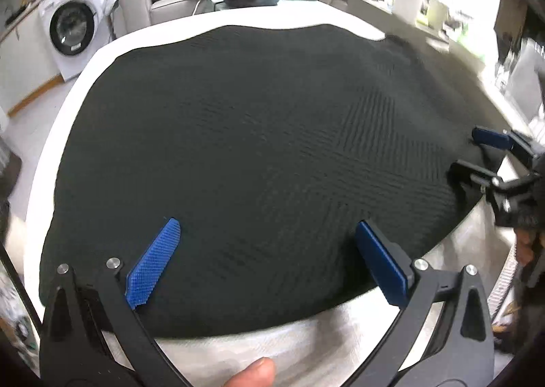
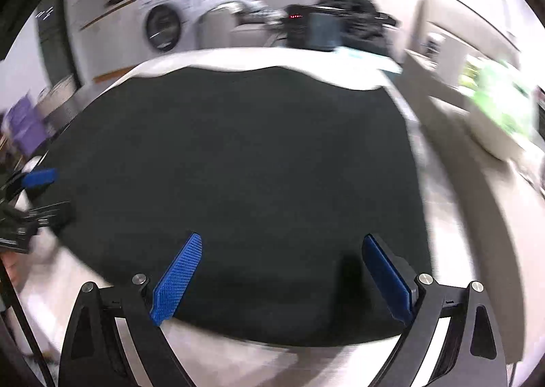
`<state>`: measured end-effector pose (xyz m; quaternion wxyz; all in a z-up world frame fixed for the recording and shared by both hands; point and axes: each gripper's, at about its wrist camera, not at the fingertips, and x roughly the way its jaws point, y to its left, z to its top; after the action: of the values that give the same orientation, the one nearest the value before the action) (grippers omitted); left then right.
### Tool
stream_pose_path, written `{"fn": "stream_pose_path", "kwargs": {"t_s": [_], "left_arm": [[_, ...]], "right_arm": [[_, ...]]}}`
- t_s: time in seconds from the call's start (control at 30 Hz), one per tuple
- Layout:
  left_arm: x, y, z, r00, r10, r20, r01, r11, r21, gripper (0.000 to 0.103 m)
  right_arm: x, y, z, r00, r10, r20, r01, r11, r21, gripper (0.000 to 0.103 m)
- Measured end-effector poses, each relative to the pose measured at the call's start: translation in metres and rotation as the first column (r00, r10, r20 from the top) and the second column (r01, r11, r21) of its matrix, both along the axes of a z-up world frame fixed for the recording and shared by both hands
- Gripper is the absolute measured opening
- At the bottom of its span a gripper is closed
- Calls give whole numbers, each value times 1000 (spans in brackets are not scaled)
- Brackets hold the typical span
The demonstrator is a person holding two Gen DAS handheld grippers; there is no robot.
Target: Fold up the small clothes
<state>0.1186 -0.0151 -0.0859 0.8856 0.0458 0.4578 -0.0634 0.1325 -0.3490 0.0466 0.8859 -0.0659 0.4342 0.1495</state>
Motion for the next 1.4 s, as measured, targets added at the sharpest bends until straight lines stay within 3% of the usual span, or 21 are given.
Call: {"fn": "stream_pose_path", "kwargs": {"t_s": [0.13, 0.27, 0.43, 0.6, 0.7, 0.77, 0.9, 0.97, 1.0, 1.13, 1.2, 1.4], "left_arm": [[-1, 11, -3, 1000, 11, -2, -11, 1000, 11, 102], [-10, 48, -3, 994, 110, -1, -110, 994, -3, 102], [-29, 84, 9, 989, 143, 24, -140, 983, -119, 102], [-45, 113, 13, 971, 241, 4, -240, 967, -88, 102], [-50, 137, 9, 943, 331, -44, -333, 939, -82, 102], [-53, 156, 6, 920, 382, -89, -391, 908, -150, 102], [-64, 181, 9, 895, 436, -94, -444, 849, -286, 101], [-67, 188, 10, 885, 455, -97, -459, 819, -343, 93], [-67, 188, 10, 884, 458, -98, -461, 814, -354, 83], [-64, 183, 9, 889, 446, -108, -452, 810, -374, 45], [-64, 180, 7, 896, 427, -122, -439, 805, -400, 29], [-70, 165, 6, 928, 352, -119, -371, 853, -367, 28]], "right_arm": [[-2, 13, -9, 999, 34, -5, -35, 998, -52, 96], [-5, -30, -11, 999, -50, -18, 49, 998, -43, 96], [-10, -72, -10, 989, -147, -21, 145, 987, -71, 96], [-8, -93, -12, 983, -180, -33, 178, 982, -66, 97], [-6, -108, -12, 978, -195, -71, 195, 981, -5, 97], [-8, -116, -12, 972, -213, -96, 218, 975, 44, 97], [-16, -119, -11, 969, -214, -124, 226, 970, 91, 95], [-15, -117, -11, 971, -196, -140, 215, 967, 135, 79], [-15, -117, -12, 971, -188, -149, 211, 964, 160, 74], [-15, -108, -9, 975, -183, -128, 203, 964, 173, 47], [-14, -104, -8, 977, -180, -117, 198, 965, 171, 41], [-12, -112, -5, 972, -220, -86, 229, 967, 110, 40]]}}
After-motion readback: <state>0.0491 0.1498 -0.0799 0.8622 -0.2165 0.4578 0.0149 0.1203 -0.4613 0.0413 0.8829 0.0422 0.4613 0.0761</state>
